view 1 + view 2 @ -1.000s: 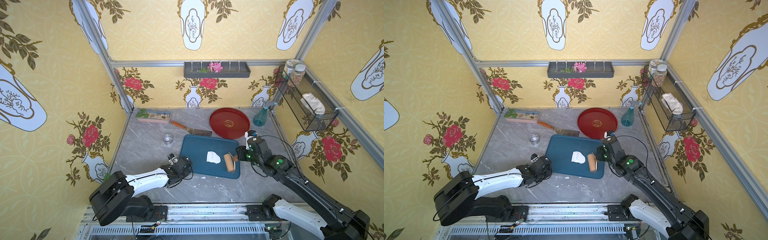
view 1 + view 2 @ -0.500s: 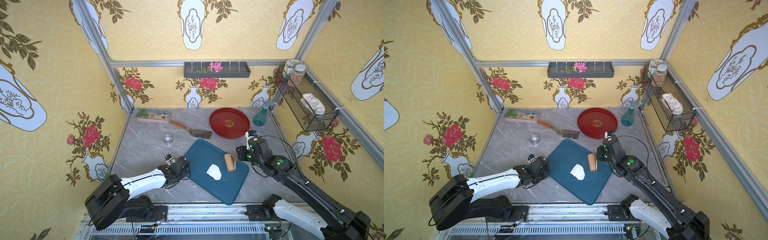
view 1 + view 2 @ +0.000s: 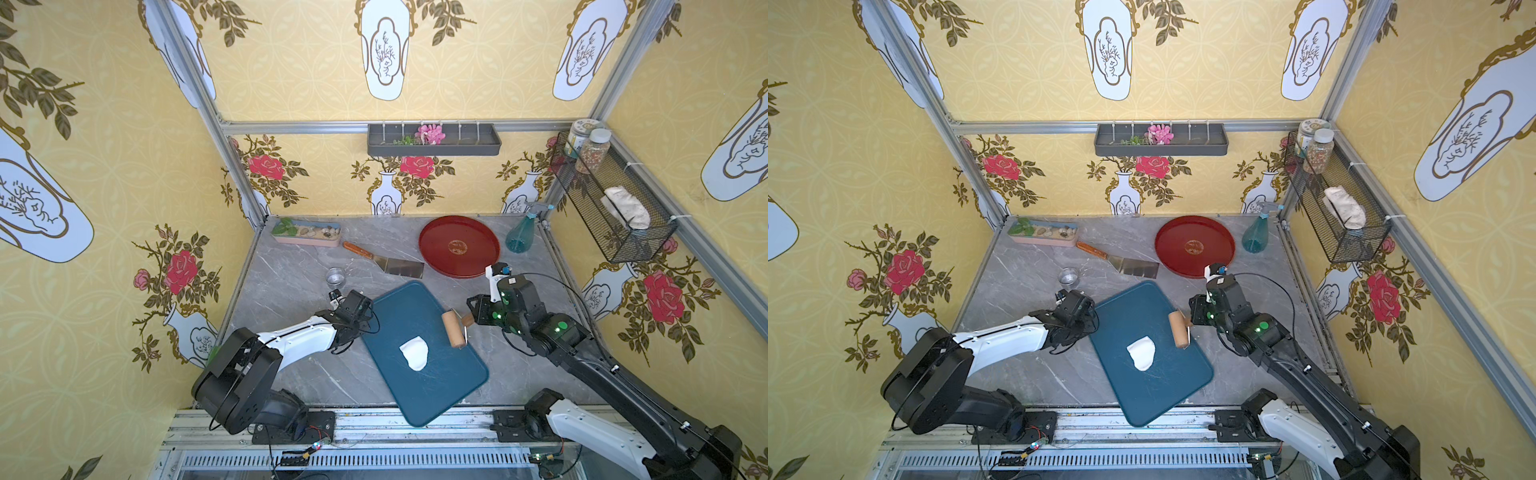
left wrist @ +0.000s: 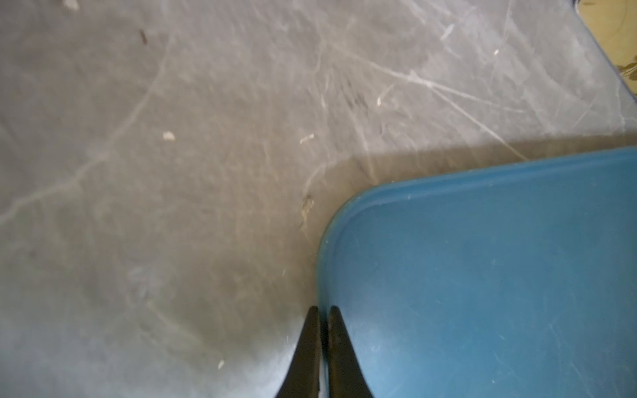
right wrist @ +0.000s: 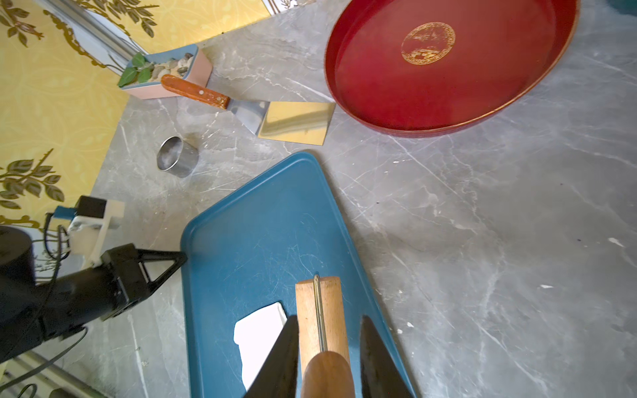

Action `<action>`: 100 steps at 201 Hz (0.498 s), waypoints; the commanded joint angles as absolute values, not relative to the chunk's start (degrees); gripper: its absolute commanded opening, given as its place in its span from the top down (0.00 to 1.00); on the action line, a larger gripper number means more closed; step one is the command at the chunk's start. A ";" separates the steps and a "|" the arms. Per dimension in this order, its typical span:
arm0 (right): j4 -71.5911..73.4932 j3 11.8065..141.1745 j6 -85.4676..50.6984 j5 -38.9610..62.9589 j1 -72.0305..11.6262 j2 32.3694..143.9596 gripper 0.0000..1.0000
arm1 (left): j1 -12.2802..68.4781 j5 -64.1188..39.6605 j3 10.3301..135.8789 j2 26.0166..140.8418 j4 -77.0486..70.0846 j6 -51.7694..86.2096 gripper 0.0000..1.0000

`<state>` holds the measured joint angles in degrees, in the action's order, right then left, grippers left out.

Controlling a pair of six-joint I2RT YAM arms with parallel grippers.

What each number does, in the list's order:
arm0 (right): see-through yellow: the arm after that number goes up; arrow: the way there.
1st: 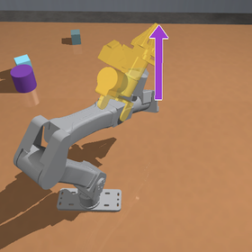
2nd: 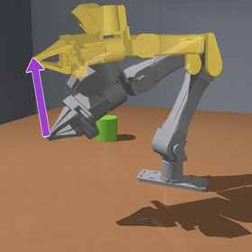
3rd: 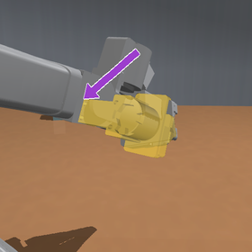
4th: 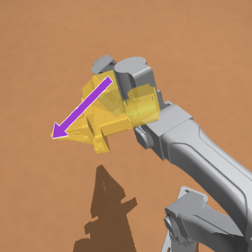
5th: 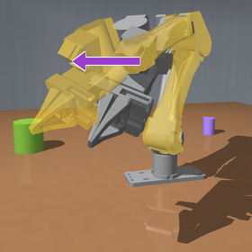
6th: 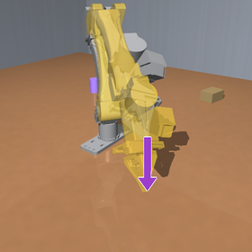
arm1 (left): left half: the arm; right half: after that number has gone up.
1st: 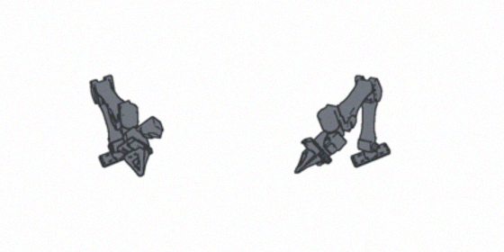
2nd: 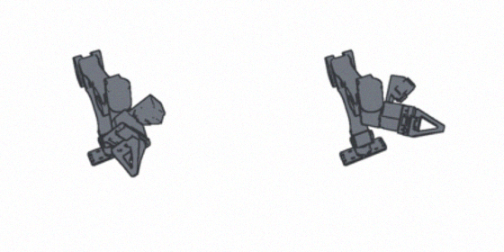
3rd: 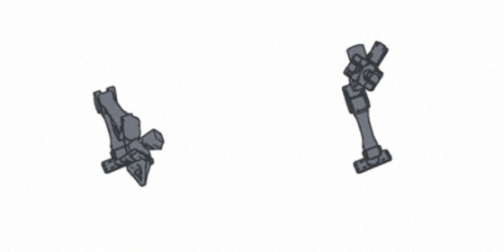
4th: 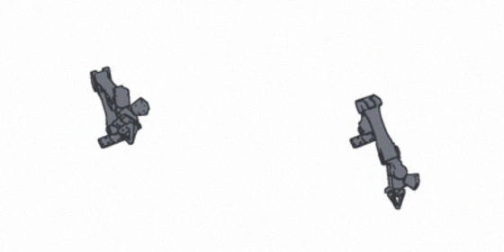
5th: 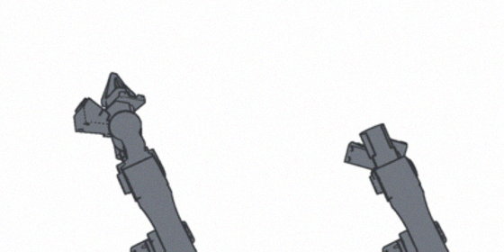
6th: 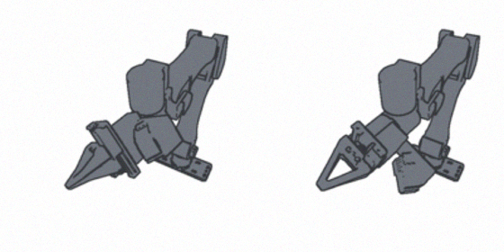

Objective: Roll out the dumpling wrappers from the dough
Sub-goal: Adjust the work surface at the center of the board.

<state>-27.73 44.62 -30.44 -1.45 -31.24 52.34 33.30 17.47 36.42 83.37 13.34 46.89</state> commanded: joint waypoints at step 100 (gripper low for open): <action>-21.11 43.18 -38.95 -12.24 -42.27 54.00 1.00 | 29.74 11.44 51.95 98.79 4.83 34.39 0.79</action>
<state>-25.21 43.57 -35.42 -8.05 -41.76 54.98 30.06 12.53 51.29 98.06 7.68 34.96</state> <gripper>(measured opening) 0.299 0.104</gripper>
